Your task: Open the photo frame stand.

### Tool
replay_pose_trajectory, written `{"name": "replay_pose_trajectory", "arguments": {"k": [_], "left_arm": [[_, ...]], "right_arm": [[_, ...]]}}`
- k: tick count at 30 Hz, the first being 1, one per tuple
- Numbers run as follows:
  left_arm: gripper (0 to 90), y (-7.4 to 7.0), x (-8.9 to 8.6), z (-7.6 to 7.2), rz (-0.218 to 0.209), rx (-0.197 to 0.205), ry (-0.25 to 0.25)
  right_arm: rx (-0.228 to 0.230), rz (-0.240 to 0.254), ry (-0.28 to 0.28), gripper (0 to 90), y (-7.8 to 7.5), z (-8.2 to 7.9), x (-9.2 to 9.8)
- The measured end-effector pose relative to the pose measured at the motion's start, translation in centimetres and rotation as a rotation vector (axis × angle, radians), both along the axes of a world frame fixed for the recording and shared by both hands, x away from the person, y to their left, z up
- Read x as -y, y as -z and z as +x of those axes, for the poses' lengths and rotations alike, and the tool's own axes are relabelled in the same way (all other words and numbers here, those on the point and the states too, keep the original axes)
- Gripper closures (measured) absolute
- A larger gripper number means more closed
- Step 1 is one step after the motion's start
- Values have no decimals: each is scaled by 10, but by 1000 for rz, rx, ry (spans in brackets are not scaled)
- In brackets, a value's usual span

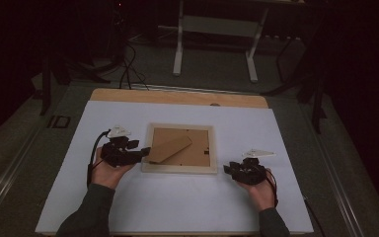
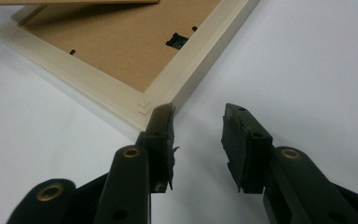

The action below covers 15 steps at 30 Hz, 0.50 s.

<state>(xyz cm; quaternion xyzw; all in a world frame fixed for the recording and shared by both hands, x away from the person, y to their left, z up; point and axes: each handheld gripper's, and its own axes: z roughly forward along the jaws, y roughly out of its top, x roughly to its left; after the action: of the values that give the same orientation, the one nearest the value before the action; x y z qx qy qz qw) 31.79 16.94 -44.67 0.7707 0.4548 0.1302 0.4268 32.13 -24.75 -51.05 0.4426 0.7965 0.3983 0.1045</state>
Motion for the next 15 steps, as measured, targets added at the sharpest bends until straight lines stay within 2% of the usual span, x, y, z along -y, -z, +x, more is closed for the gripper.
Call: {"name": "replay_pose_trajectory", "arguments": {"k": [4, 8, 15], "left_arm": [[500, -2, 6, 10, -9, -8, 32], [496, -3, 13, 18, 7, -11, 59], [450, 1, 15, 35, 5, -43, 48]], "right_arm": [[0, 4, 5, 613, 0, 0, 1], [0, 6, 14, 595, 0, 0, 2], [-5, 1, 23, 562, 1, 1, 3]]}}
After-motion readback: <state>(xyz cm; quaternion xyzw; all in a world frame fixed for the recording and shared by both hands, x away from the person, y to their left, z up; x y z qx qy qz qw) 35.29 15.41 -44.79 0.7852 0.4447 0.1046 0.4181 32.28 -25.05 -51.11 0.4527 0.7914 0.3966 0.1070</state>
